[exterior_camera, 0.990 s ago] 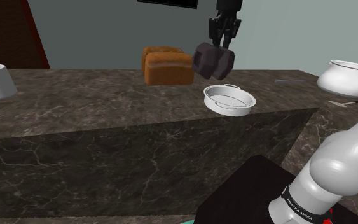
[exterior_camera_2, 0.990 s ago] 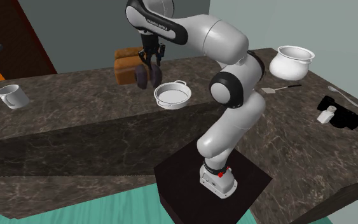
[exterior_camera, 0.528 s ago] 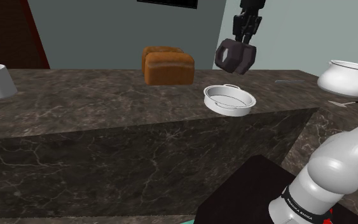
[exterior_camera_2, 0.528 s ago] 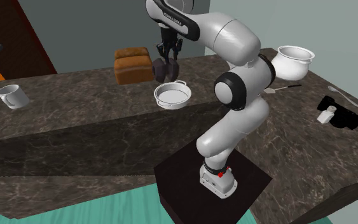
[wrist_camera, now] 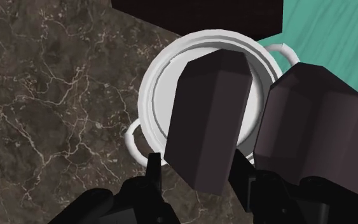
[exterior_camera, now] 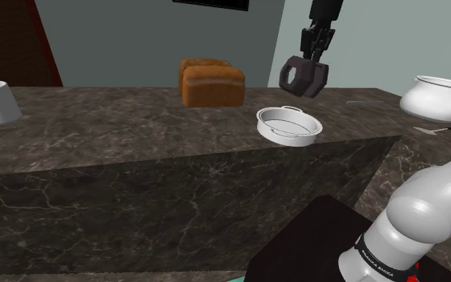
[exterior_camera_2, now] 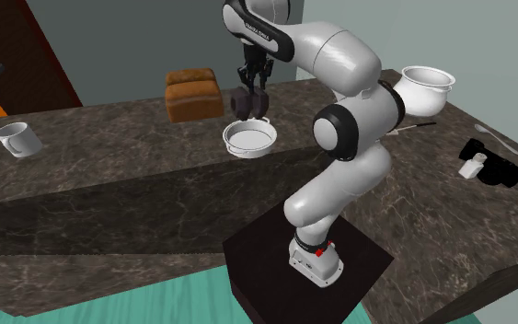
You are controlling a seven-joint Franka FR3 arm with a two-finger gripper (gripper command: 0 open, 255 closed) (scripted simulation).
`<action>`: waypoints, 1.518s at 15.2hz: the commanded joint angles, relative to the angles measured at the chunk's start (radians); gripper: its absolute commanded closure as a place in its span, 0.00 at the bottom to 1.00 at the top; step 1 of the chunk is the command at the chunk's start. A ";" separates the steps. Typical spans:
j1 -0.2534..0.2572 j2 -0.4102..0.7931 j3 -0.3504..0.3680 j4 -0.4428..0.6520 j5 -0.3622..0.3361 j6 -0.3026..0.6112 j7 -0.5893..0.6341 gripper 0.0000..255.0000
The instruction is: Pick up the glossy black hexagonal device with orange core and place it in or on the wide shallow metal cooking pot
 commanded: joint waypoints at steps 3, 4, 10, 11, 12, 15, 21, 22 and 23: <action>0.000 -0.025 -0.001 -0.079 0.000 0.055 0.001 1.00; 0.000 -0.030 -0.001 -0.098 0.000 0.069 0.002 1.00; 0.000 -0.058 -0.002 -0.206 0.000 0.148 0.005 1.00; 0.001 -0.062 -0.002 -0.223 0.000 0.162 0.006 1.00; 0.001 -0.065 -0.003 -0.239 0.000 0.175 0.006 1.00; 0.001 -0.075 -0.003 -0.289 0.000 0.214 0.008 1.00; 0.001 -0.078 -0.003 -0.307 0.000 0.230 0.009 1.00; 0.001 -0.078 -0.003 -0.307 0.000 0.230 0.009 1.00; 0.001 -0.078 -0.003 -0.307 0.000 0.230 0.009 1.00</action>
